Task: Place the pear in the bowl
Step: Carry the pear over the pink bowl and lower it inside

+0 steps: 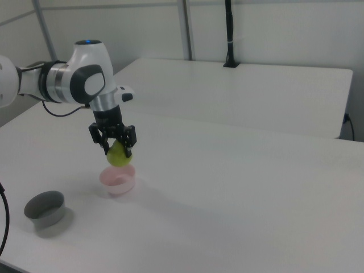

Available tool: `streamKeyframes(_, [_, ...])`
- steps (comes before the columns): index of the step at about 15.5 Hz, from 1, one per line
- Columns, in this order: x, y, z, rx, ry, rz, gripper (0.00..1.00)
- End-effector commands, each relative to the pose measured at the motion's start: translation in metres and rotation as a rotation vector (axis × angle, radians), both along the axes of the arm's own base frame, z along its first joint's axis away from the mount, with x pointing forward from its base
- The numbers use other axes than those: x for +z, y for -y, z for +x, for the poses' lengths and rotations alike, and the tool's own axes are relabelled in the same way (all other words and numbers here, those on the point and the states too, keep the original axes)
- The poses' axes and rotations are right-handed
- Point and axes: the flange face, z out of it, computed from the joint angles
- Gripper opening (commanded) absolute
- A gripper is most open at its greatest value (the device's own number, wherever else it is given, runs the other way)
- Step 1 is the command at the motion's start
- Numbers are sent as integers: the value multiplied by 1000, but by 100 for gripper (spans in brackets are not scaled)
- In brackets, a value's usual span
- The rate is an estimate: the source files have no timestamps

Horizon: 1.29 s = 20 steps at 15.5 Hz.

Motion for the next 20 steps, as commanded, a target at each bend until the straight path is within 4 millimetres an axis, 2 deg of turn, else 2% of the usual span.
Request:
streamKeyframes(1, [-29,-13,-6,6,9,12,16])
streamKeyframes(6, [-59,-23,-4,31,-29,-1,16])
streamKeyframes(9, [-62,-25,-3,35,-28,-1,18])
streamKeyframes(11, [-67,-25,-2,37,-32,-2,24])
streamKeyframes(12, [-68,-24,-2,36,-34,-3,33])
streamKeyframes(13, [-67,-24,-2,36,-32,-2,55])
streamKeyframes(14, [-66,-24,-2,36,-31,-2,72])
streamKeyframes(16, [-66,-22,-2,33,-32,-5,89])
streamKeyframes(17, [-65,-21,-1,30,-30,-5,100])
streamKeyframes(20, [-56,-17,0,21,-21,-3,100])
